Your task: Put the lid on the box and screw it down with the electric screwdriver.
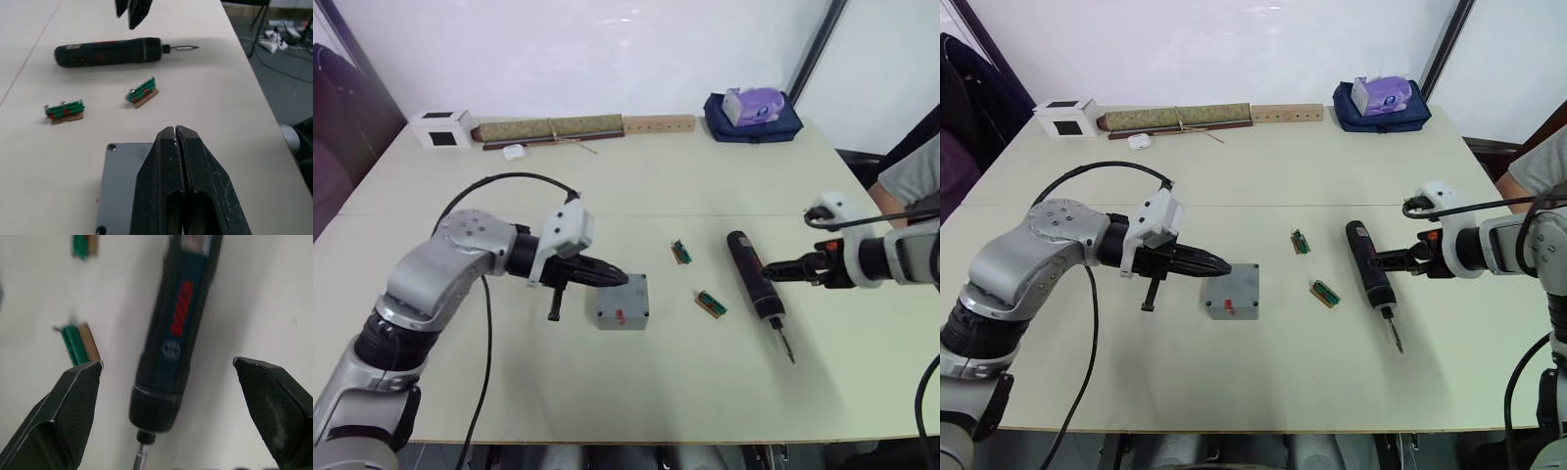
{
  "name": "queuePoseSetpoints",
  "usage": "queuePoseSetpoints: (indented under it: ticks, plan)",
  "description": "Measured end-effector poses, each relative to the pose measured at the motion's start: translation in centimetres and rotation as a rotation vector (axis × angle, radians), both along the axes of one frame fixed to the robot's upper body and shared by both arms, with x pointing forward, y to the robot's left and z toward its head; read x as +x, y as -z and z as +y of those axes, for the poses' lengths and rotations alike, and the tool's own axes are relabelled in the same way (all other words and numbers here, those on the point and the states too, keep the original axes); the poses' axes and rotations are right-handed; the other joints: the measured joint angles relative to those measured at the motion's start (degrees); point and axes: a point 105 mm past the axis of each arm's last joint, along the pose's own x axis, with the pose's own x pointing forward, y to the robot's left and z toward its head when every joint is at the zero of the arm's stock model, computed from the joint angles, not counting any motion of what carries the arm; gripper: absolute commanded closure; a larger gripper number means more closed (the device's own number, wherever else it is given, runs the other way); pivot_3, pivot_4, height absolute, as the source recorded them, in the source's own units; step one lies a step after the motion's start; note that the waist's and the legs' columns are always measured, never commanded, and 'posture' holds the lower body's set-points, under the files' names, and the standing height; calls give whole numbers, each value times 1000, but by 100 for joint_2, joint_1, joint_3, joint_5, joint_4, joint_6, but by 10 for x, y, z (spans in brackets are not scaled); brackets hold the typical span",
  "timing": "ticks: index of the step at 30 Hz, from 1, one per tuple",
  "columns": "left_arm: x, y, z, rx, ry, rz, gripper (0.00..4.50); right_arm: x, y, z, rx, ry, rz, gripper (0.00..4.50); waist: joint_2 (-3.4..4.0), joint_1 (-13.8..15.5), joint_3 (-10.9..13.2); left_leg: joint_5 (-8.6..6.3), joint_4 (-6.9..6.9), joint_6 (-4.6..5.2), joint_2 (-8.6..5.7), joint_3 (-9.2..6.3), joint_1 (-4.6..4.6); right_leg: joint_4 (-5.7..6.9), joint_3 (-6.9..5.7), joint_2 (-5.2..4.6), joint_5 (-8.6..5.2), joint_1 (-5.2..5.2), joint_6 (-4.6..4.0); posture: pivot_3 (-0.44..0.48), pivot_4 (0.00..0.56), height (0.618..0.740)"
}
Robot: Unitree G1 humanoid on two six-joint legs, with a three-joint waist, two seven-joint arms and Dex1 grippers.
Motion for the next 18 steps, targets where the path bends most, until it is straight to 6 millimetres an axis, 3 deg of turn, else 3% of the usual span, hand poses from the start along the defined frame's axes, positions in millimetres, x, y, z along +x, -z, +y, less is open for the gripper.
queuePoseSetpoints:
  ticks: [9, 18]
  plan:
    - [-3, 17, 0, 1, -17, 33, 4500, 3, 27, 7, -59, -48, 155, 29, 1, 8, 0, 0, 2, 0, 6, -3, -6, 1, -1, 2, 0, -6, 1, 0, 150, 740]
    - [-6, 15, -6, -22, -28, 4, 4500, 15, 38, 3, -126, -101, 183, 29, 1, 21, 0, 0, 8, 0, 4, -4, -9, 0, -3, -2, 3, -6, 5, 0, 150, 740]
